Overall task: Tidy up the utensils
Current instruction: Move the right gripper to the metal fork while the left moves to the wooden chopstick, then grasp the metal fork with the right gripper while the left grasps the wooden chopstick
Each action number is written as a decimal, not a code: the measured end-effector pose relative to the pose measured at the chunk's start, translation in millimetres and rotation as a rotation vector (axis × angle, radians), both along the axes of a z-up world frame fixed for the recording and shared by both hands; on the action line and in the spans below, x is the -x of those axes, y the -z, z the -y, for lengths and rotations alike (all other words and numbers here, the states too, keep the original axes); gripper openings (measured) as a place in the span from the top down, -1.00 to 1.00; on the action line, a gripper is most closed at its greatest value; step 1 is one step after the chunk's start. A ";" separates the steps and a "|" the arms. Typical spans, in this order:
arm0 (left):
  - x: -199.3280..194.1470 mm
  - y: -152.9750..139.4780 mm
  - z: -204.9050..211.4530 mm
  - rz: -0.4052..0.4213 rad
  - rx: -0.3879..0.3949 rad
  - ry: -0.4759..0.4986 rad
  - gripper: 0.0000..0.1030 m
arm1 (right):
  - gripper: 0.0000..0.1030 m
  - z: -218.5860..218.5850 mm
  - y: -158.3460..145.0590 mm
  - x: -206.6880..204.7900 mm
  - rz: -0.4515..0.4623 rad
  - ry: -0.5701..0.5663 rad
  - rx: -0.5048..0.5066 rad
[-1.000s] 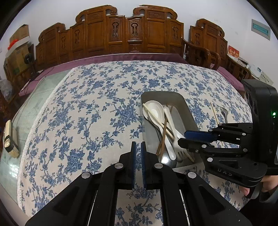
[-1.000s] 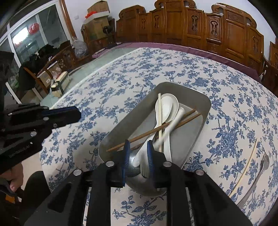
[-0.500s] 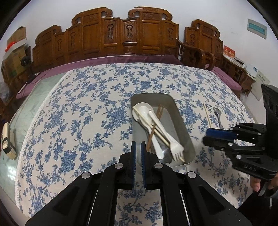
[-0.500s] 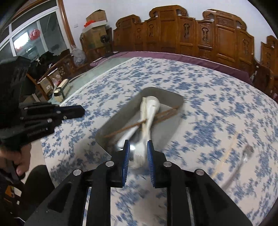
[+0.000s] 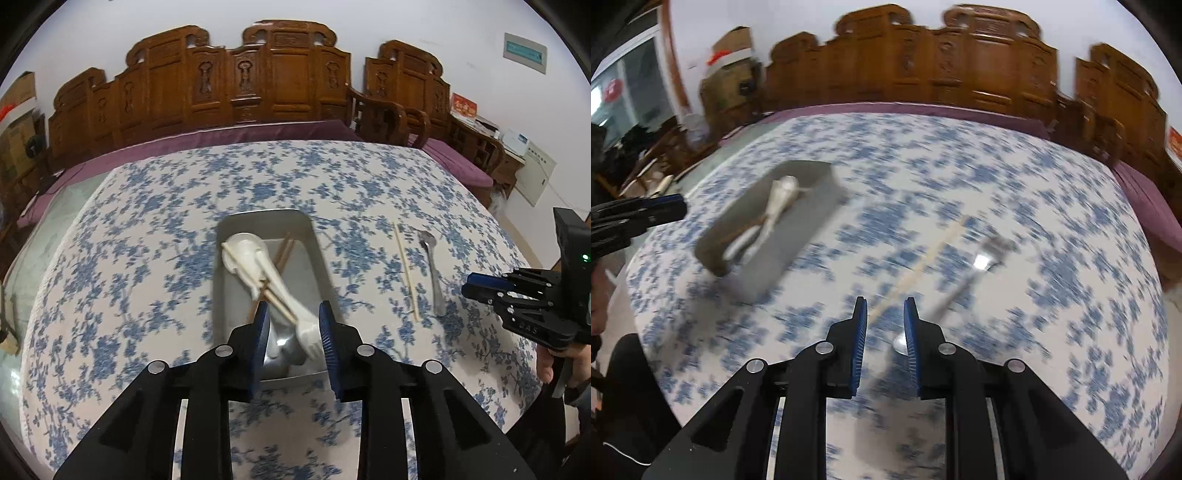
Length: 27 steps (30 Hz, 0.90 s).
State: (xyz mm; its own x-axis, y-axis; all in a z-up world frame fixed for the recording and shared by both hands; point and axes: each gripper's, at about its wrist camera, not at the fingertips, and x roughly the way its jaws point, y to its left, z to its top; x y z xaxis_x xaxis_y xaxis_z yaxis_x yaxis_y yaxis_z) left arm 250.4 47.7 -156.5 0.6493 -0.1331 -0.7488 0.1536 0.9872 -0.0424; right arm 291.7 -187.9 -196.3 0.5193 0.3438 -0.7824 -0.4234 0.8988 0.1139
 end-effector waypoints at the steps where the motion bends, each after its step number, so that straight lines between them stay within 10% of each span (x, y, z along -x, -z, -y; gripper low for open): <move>1: -1.3 1.3 6.4 0.000 0.001 0.010 0.35 | 0.55 7.7 3.5 -1.7 -0.006 0.017 0.001; 27: -10.3 28.8 77.0 -0.040 -0.003 0.108 0.02 | 0.39 6.8 63.6 -81.5 -0.130 0.196 0.108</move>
